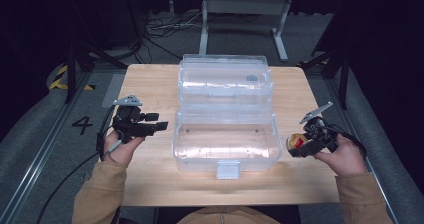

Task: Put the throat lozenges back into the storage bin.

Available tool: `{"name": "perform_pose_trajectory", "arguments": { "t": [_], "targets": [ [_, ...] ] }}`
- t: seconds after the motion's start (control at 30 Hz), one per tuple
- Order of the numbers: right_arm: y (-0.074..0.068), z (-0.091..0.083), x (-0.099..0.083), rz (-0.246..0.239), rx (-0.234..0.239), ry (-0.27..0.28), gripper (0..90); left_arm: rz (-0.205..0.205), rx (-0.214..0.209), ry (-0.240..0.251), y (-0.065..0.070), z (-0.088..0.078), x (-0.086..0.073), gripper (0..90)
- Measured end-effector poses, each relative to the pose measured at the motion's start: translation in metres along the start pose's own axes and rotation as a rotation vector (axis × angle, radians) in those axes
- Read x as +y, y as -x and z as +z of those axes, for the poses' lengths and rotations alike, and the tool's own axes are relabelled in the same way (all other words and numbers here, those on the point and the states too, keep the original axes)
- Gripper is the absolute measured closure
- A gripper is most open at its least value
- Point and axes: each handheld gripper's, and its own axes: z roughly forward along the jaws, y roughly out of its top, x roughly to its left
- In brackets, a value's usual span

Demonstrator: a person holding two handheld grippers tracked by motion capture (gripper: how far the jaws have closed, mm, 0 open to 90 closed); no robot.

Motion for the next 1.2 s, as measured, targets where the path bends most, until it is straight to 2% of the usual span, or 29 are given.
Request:
{"name": "perform_pose_trajectory", "arguments": {
  "t": [0.07, 0.3, 0.57, 0.9, 1.2],
  "targets": [
    [-0.001, -0.003, 0.001, -0.001, 0.004, 0.012, 20.1, 0.000, 0.000, -0.002, 0.000, 0.000, 0.000, 43.5],
    [-0.006, -0.019, 0.007, -0.010, 0.022, 0.109, 20.1, -0.006, 0.007, -0.006, -0.001, -0.002, -0.004, 43.5],
    [-0.017, -0.031, 0.018, -0.050, 0.032, 0.175, 20.1, -0.023, 0.023, -0.007, 0.000, -0.007, -0.011, 43.5],
    [-0.029, -0.030, 0.036, -0.107, 0.050, 0.174, 20.1, -0.037, 0.043, -0.008, 0.000, -0.014, -0.018, 43.5],
    [-0.038, -0.025, 0.052, -0.151, 0.072, 0.167, 20.1, -0.067, 0.067, -0.011, -0.001, -0.023, -0.031, 43.5]
  ]
}}
